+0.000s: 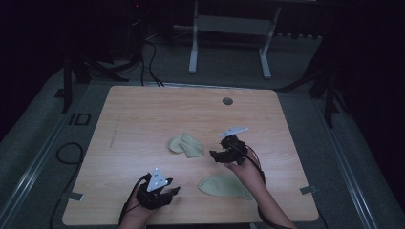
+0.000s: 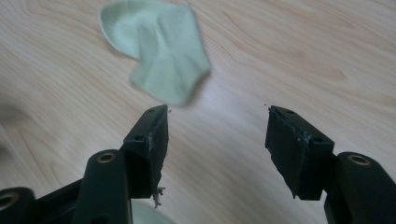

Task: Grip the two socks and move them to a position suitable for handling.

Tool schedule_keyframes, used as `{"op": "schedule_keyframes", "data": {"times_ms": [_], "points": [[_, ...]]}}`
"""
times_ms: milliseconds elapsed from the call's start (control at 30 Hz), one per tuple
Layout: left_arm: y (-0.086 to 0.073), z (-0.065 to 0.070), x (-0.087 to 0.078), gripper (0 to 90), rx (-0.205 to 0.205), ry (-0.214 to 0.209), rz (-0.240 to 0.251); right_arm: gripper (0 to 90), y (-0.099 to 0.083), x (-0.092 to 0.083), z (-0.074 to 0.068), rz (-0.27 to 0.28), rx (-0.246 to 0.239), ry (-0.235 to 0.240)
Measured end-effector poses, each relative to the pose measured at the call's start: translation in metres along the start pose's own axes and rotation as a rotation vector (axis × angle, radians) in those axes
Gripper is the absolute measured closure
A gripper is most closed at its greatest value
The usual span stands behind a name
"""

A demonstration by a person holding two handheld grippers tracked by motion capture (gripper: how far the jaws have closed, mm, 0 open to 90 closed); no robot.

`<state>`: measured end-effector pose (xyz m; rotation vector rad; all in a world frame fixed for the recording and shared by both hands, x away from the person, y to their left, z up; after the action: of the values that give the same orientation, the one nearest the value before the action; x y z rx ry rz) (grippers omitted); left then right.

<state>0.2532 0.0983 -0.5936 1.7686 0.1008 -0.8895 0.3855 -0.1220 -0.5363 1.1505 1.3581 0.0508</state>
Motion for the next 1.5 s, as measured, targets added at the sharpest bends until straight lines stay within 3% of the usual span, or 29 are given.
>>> {"op": "schedule_keyframes", "data": {"times_ms": [167,333,567,667,800,867,900,1033,1100,1267,1500], "points": [[-0.007,-0.007,-0.005,56.0,-0.03,0.009,-0.001,42.0,0.018,0.023,-0.01,-0.009,-0.036,0.007],[-0.009,-0.01,-0.005,47.1,-0.042,0.007,-0.011,45.0,0.035,0.05,-0.02,-0.022,-0.065,0.03],[-0.007,-0.011,-0.009,46.9,-0.036,0.005,0.007,45.0,0.051,0.087,-0.022,-0.058,-0.056,0.025],[-0.008,-0.012,-0.01,43.9,-0.041,0.005,0.007,42.9,0.055,0.11,-0.022,-0.07,-0.033,0.051],[-0.011,-0.013,-0.007,42.8,-0.039,-0.002,-0.008,42.8,0.055,0.126,-0.024,-0.099,-0.049,0.024],[-0.011,-0.014,-0.007,42.8,-0.035,0.001,-0.01,45.4,0.052,0.131,-0.022,-0.13,-0.076,-0.018],[-0.011,-0.014,-0.007,42.8,-0.039,0.001,-0.01,47.5,0.052,0.132,-0.023,-0.116,-0.077,-0.017],[-0.011,-0.014,-0.007,42.8,-0.039,0.005,-0.006,73.8,0.051,0.13,-0.026,-0.103,-0.086,-0.032],[-0.011,-0.014,-0.007,42.8,-0.037,0.005,-0.008,79.4,0.051,0.13,-0.024,-0.115,-0.096,-0.047],[-0.011,-0.014,-0.007,42.8,-0.038,0.009,-0.006,81.8,0.051,0.12,-0.022,-0.124,-0.07,-0.048],[-0.01,-0.011,-0.007,42.8,-0.033,0.005,-0.003,82.1,0.048,0.079,-0.007,-0.088,-0.048,-0.084]]}}
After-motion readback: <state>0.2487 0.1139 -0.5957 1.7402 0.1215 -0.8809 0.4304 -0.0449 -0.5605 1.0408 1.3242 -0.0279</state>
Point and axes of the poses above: each handheld gripper's, and its own axes: x roughly forward along the jaws, y roughly out of its top, z roughly to its right, the point moved 5 cm from there along x, roughly forward along the jaws, and after that the axes turned 15 degrees about y, right-handed, at the moved point
